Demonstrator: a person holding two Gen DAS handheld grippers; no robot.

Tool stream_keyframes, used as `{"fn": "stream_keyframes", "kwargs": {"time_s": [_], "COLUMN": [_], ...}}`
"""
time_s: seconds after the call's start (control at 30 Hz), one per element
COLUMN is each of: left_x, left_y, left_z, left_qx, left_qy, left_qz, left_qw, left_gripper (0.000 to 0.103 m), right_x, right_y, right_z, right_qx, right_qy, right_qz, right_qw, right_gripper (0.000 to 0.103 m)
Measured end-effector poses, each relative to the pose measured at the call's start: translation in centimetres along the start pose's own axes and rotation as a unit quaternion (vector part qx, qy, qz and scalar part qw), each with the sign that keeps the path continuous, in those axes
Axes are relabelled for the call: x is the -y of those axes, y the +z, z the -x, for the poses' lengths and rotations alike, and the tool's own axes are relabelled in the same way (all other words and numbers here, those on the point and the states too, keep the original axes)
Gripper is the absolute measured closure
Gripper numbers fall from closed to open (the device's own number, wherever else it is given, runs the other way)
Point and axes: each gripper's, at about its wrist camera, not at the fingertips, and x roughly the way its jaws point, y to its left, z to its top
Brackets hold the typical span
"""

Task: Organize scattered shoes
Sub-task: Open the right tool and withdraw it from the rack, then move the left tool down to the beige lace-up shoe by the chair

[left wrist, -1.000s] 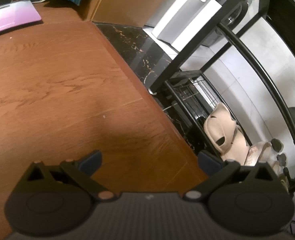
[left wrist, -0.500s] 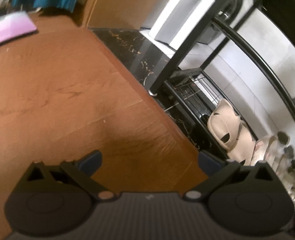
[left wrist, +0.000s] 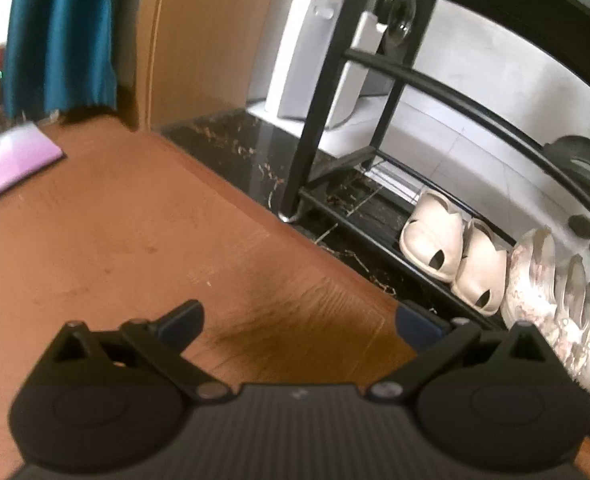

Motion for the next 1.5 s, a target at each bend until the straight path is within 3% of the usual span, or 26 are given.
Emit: {"fn": "stream_keyframes", "kwargs": {"time_s": [0.1, 0.27, 0.43, 0.6, 0.73, 0.8, 0.97, 1.1, 1.17, 1.23, 1.33, 1.43, 1.5], "left_x": [1.4, 4.1, 7.2, 11.0, 15.5, 18.0, 26.3, 31.0, 33.9, 35.8, 38.5, 40.3, 41.1], "left_y": [0.0, -0.7, -1.5, -2.7, -4.9, -6.1, -11.2, -15.1, -17.6, -19.4, -22.4, -25.1, -27.1], "left_z": [2.2, 4.7, 6.5, 7.7, 8.7, 9.1, 10.5, 11.6, 12.1, 12.7, 13.5, 13.5, 13.2], "left_qx": [0.01, -0.001, -0.003, -0.008, -0.03, -0.047, -0.13, -0.172, -0.198, -0.209, -0.221, -0.27, -0.308], "left_qy": [0.006, 0.015, -0.01, -0.042, -0.093, -0.124, -0.237, -0.273, -0.307, -0.322, -0.331, -0.344, -0.329], "left_qz": [-0.028, -0.064, -0.096, -0.122, -0.151, -0.178, -0.234, -0.257, -0.281, -0.302, -0.323, -0.333, -0.326], "left_qw": [0.9995, 0.9978, 0.9953, 0.9917, 0.9837, 0.9751, 0.934, 0.9109, 0.8874, 0.8729, 0.8587, 0.8355, 0.8311], "left_gripper": [0.001, 0.001, 0.001, 0.001, 0.001, 0.001, 0.001, 0.001, 0.001, 0.001, 0.001, 0.001, 0.001], "right_x": [1.3, 3.0, 6.0, 9.1, 10.8, 11.7, 13.2, 15.6, 16.9, 18.9, 21.4, 22.7, 22.7], "right_y": [0.3, 0.2, 0.8, 1.0, 1.6, 2.2, 3.0, 3.0, 2.8, 2.2, 1.4, 0.8, 0.6], "right_z": [0.6, 3.2, 6.8, 9.4, 11.8, 13.8, 18.6, 21.9, 23.4, 25.2, 26.4, 26.3, 26.1], "right_qx": [-0.042, -0.06, -0.043, -0.019, 0.02, 0.061, 0.145, 0.178, 0.197, 0.221, 0.241, 0.237, 0.236], "right_qy": [0.007, 0.016, 0.018, 0.011, 0.014, 0.012, -0.026, -0.032, -0.039, -0.057, -0.07, -0.061, -0.061], "right_qz": [-0.075, -0.077, -0.093, -0.156, -0.165, -0.153, -0.116, -0.15, -0.163, -0.188, -0.242, -0.263, -0.252], "right_qw": [0.996, 0.995, 0.995, 0.988, 0.986, 0.986, 0.982, 0.972, 0.966, 0.955, 0.937, 0.933, 0.936], "right_gripper": [0.0, 0.0, 0.0, 0.0, 0.0, 0.0, 0.0, 0.0, 0.0, 0.0, 0.0, 0.0, 0.0]}}
